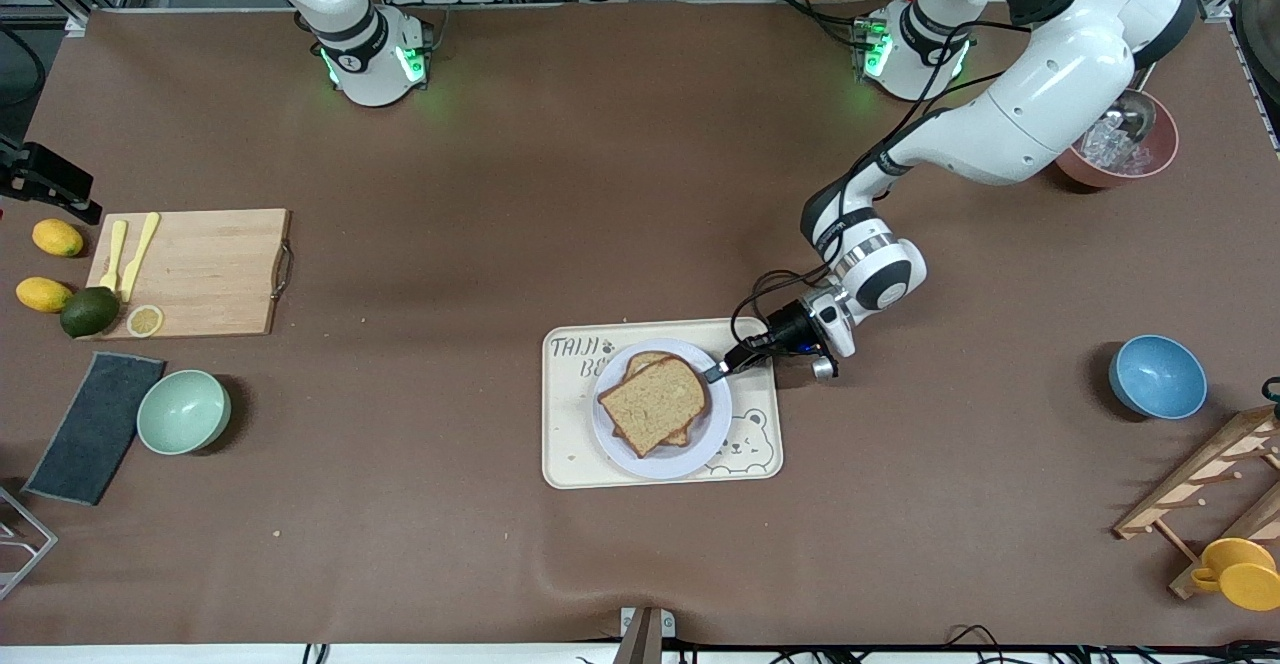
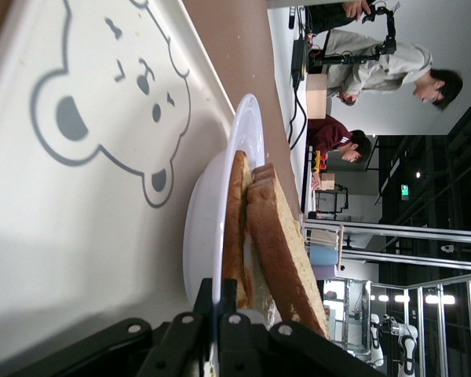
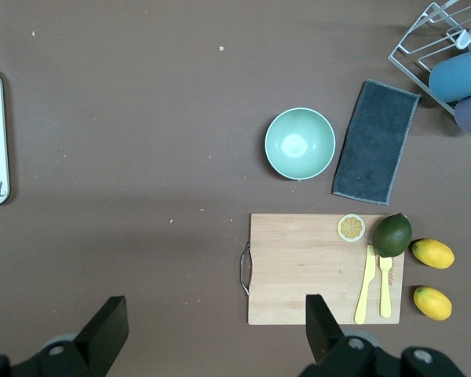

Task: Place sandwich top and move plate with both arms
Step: 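Release the plate and pull the left gripper back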

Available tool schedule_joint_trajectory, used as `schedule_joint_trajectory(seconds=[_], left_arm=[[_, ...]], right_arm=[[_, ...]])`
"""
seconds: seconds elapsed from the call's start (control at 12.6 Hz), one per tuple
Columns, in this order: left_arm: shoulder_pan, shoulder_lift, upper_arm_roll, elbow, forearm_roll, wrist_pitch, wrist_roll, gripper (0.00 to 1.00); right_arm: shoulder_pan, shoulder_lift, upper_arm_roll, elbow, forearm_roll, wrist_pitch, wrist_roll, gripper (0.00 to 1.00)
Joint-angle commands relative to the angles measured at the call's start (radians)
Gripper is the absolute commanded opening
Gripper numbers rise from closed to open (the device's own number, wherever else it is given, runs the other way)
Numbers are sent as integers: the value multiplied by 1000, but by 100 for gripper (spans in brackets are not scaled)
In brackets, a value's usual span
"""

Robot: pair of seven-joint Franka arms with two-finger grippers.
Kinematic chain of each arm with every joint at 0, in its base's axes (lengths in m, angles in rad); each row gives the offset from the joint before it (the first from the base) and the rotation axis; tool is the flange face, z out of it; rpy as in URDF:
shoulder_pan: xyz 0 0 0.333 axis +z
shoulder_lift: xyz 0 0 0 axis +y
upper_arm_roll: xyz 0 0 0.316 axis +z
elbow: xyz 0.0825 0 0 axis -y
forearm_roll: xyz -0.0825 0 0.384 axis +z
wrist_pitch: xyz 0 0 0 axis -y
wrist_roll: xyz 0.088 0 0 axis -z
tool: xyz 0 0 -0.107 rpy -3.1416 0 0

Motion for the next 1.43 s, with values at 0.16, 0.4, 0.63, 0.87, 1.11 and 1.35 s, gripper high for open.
schedule_joint_trajectory(seconds=[0.16,0.4,0.63,0.87,1.11,1.35], left_arm=[[8,-51,-8,-27,-7,24,-17,85],[1,-71,-17,-20,-9,78,-17,100],[8,-87,-44,-10,-9,130,-17,100],[8,-132,-60,5,-7,271,-38,100],[8,-196,-57,13,-6,345,-38,100],[51,-227,-50,20,100,371,-41,100]], right_arm=[[-3,6,1,6,13,-1,10,100],[-2,6,1,6,13,-1,10,100],[-2,6,1,6,13,1,10,100],[-5,9,1,6,13,1,10,100],[1,9,1,7,13,1,10,100],[1,9,1,7,13,-1,10,100]])
